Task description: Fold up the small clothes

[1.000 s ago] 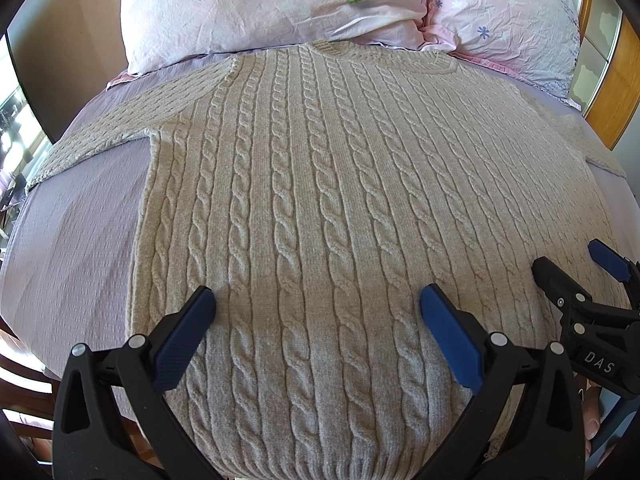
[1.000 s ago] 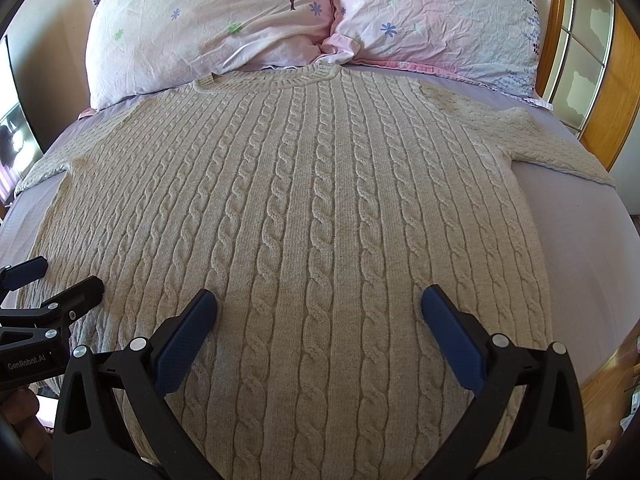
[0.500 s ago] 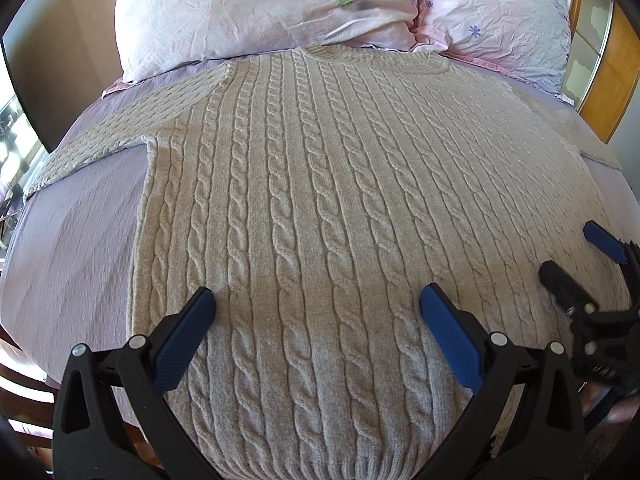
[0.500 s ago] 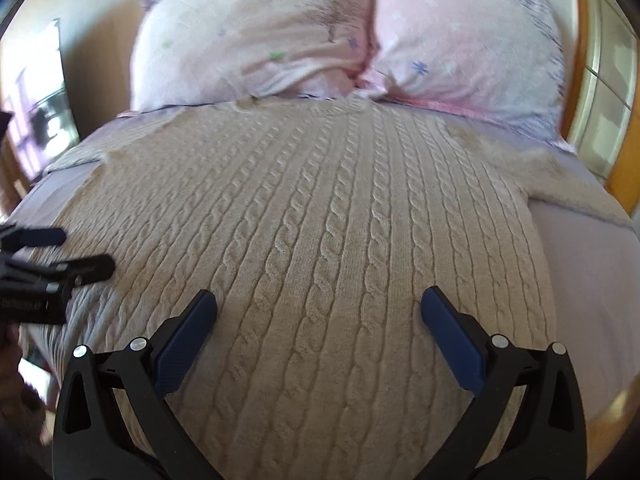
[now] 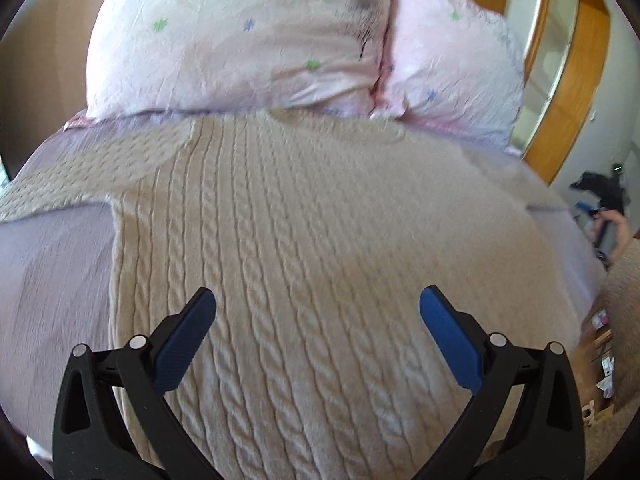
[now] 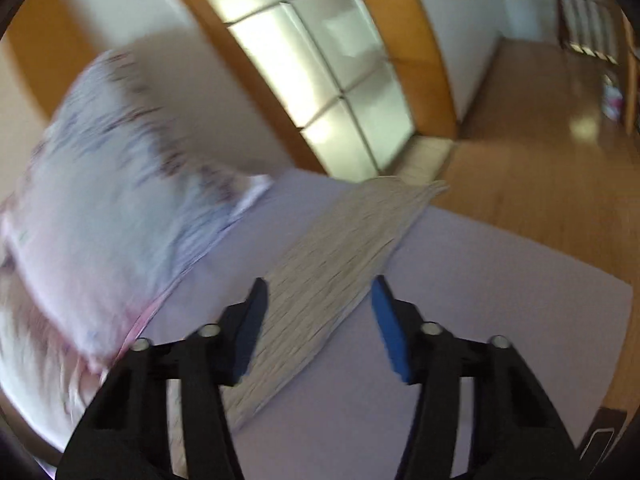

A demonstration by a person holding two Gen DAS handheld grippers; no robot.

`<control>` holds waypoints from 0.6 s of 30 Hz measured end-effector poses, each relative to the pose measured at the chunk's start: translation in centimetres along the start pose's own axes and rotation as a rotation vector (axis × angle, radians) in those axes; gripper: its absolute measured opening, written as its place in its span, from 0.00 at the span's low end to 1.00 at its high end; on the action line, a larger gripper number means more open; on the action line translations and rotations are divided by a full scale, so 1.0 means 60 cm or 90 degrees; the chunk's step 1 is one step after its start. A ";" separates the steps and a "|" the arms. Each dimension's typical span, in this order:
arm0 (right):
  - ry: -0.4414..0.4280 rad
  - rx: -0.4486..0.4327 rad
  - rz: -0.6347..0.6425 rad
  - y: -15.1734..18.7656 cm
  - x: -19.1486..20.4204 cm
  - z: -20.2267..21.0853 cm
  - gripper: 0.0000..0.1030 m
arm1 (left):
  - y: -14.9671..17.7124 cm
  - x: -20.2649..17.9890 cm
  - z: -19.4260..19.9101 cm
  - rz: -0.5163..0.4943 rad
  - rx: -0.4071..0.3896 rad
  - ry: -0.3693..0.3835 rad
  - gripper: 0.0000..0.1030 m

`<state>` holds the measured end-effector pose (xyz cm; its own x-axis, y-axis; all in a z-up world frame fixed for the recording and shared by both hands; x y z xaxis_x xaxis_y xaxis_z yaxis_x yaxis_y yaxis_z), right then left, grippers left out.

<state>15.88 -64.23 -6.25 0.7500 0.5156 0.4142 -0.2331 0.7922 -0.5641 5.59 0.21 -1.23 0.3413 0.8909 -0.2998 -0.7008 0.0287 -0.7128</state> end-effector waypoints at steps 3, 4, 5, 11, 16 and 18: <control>0.046 0.028 -0.042 -0.018 -0.015 -0.063 0.38 | -0.015 -0.007 -0.004 -0.036 -0.003 0.023 0.98; 0.045 0.036 -0.055 -0.020 -0.024 -0.074 0.37 | -0.022 -0.007 -0.005 -0.046 -0.006 0.015 0.98; 0.036 0.035 -0.071 -0.022 -0.025 -0.086 0.35 | -0.033 -0.003 -0.004 -0.054 -0.018 0.005 0.98; 0.044 0.013 -0.036 -0.028 -0.021 -0.088 0.09 | -0.075 0.062 0.030 0.013 -0.100 -0.040 0.98; -0.140 -0.064 0.051 0.017 0.107 0.061 0.08 | -0.092 0.171 0.090 0.104 -0.185 -0.088 0.98; -0.265 -0.066 0.125 0.078 0.213 0.144 0.08 | -0.090 0.220 0.105 0.143 -0.187 -0.112 0.98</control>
<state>19.04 -51.12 2.58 0.3805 0.7564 0.5321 -0.2670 0.6407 -0.7199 9.95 14.65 2.67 0.0693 0.9250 -0.3737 -0.5289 -0.2835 -0.7999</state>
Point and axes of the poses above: each gripper's, at about its wrist camera, not at the fingertips, and z roughly against the way its jaws point, x to its left, y to its underside, the point moved 6 cm from there along -z, roughly the way its jaws point, and after that the axes turned 11 degrees about y, right-handed, at the moved point
